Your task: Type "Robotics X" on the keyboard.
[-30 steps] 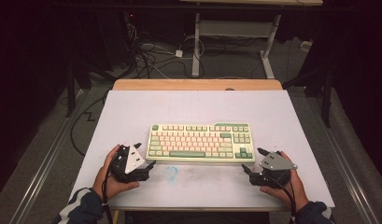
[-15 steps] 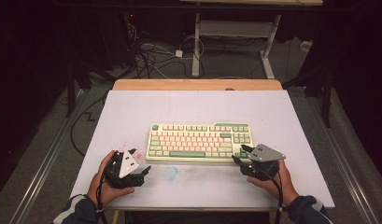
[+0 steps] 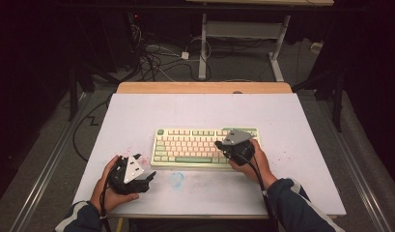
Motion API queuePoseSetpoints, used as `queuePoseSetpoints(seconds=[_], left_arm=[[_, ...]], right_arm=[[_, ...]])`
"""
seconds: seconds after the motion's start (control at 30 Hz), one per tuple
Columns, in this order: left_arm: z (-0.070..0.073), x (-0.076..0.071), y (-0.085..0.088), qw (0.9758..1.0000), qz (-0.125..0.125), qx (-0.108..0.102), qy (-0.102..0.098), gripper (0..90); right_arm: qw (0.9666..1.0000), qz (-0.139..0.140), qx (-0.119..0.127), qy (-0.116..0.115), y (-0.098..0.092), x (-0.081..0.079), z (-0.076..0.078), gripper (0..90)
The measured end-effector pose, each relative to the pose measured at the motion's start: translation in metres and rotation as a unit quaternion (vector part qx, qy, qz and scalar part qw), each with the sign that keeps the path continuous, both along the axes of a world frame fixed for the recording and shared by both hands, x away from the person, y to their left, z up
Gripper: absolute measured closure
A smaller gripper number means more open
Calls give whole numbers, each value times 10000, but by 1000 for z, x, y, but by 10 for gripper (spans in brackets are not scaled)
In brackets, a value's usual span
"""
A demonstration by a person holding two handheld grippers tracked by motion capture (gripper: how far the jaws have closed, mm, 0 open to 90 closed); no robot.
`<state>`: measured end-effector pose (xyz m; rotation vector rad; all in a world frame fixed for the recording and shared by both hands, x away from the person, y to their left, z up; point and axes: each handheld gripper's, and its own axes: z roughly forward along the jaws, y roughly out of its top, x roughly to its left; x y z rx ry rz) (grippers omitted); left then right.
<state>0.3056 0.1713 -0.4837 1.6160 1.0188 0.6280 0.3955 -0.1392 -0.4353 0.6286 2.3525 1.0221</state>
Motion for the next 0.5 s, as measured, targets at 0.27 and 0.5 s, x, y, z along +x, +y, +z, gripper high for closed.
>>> queuePoseSetpoints(seconds=[0.27,0.5], left_arm=[[-1,0,0,10000,-20,21,29,211],[-2,0,-1,10000,-48,49,61,211]], right_arm=[[9998,55,-133,123,26,17,-5,900],[9994,49,-241,237,37,24,-9,900]])
